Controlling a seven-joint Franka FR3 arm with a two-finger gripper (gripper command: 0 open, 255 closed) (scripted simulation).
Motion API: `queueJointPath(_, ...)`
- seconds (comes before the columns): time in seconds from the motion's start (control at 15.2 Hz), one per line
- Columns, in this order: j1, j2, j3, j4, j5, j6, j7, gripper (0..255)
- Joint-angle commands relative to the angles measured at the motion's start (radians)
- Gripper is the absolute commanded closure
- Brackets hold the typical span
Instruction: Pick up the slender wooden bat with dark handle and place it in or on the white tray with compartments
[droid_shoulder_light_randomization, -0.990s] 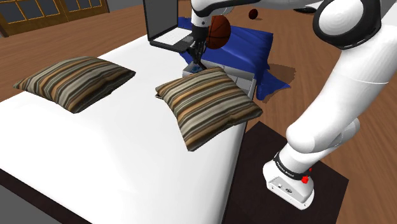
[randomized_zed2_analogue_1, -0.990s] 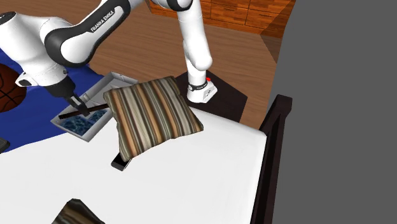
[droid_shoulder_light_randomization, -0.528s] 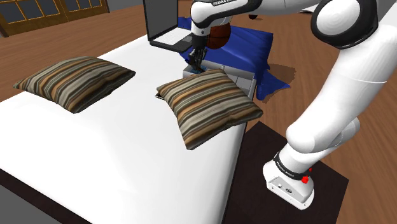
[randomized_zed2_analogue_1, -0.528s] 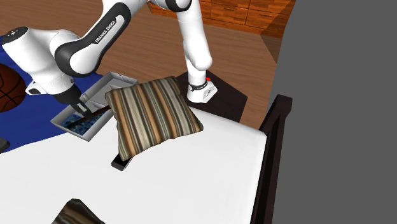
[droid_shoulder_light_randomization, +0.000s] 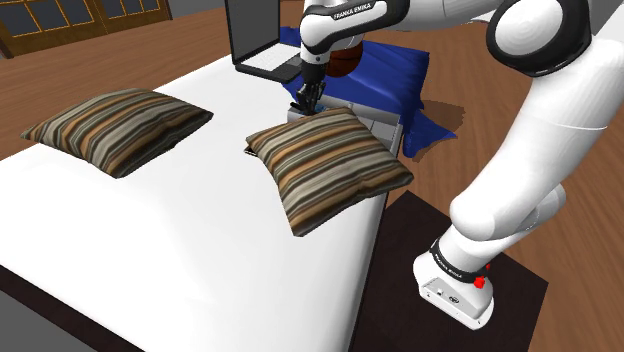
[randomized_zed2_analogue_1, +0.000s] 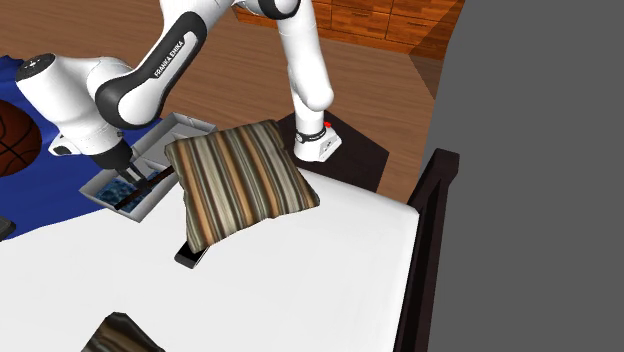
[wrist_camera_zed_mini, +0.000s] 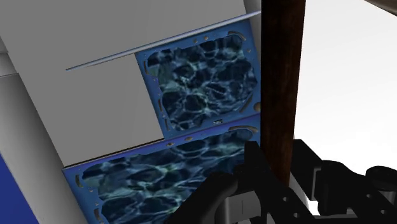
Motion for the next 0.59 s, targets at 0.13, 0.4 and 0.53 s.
queueJointPath(0.13,0.0,0.009,0.0,-0.005,-0.001,0.005,0.001,255)
queueJointPath(0.4,-0.002,0.007,-0.001,-0.004,0.0,0.002,-0.002,0)
queueJointPath(0.53,0.0,0.009,0.0,-0.005,-0.001,0.005,0.001,0)
